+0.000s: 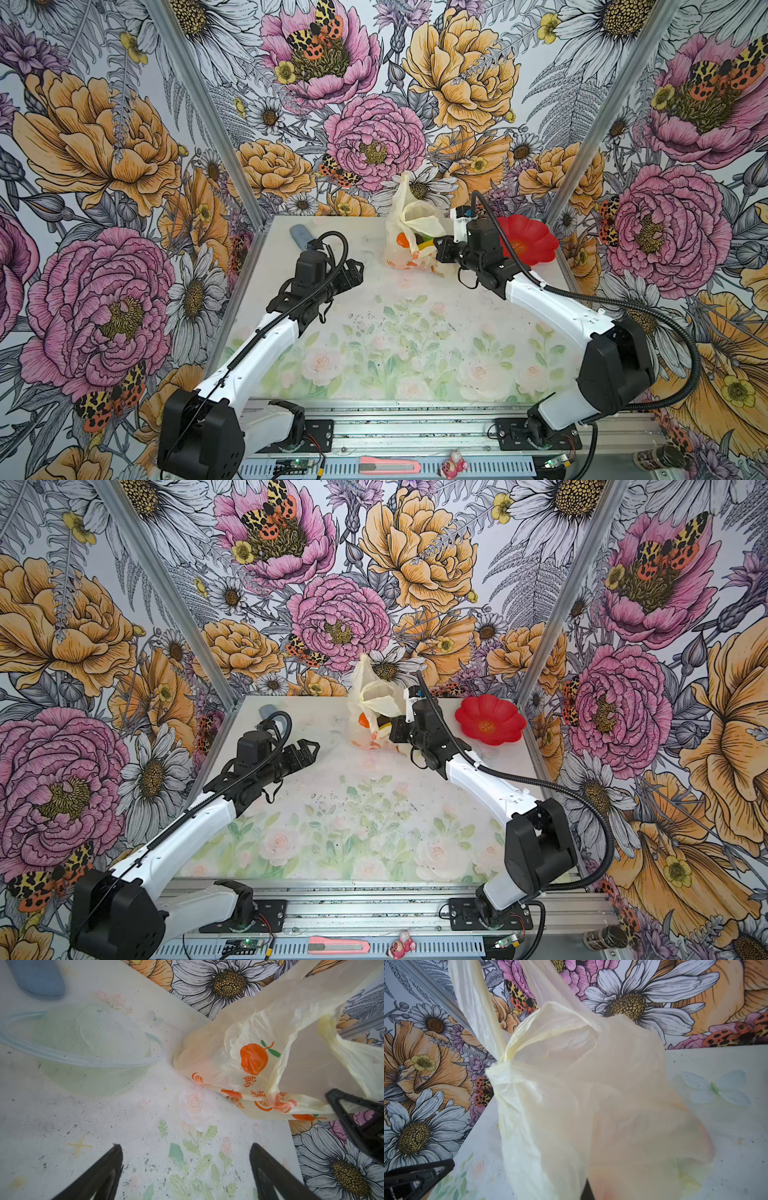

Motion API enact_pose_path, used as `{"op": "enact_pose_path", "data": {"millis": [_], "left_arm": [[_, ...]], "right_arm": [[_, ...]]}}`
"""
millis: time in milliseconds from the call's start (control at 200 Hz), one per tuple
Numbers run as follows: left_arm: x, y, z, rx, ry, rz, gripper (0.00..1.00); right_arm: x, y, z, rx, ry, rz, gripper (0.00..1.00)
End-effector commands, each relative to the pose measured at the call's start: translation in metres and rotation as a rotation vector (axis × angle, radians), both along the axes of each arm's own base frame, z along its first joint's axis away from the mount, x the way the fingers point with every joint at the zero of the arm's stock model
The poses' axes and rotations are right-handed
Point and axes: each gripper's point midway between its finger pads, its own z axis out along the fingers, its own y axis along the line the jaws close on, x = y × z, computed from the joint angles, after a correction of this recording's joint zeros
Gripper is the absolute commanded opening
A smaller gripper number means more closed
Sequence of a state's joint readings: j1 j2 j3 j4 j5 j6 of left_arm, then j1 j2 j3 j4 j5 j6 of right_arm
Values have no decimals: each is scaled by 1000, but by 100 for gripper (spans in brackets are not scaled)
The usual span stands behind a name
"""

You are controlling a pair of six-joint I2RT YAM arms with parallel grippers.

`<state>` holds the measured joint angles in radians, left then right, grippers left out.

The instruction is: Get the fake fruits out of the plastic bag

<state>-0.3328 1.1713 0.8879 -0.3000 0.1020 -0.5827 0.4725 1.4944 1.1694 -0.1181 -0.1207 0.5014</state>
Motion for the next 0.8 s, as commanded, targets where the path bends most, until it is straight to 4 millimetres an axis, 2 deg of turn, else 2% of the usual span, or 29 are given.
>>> {"op": "enact_pose_path", "data": {"millis": [0, 115, 255, 350, 500, 631, 796], "left_arm": [[-11, -22, 22, 56, -43, -102, 95], [-18, -51, 33, 81, -60, -190, 96], [-19, -83, 45, 93, -84, -277, 96], [-15, -97, 71, 96, -136, -302, 97], [3, -114, 108, 101, -189, -306, 97], [12, -146, 122, 75, -189, -395, 96], [40, -155, 115, 119, -142, -331, 91]], "right_arm": [[-29, -7, 9, 21, -8, -16, 6], [-57, -15, 1, 12, -2, -18, 7], [-76, -22, 1, 26, -14, -15, 7], [-84, -26, -1, 26, -18, -14, 7], [-90, -28, -5, 13, -24, -2, 7], [-91, -30, -8, -3, -31, -1, 7], [-93, -31, -10, -24, -43, 9, 7]]}}
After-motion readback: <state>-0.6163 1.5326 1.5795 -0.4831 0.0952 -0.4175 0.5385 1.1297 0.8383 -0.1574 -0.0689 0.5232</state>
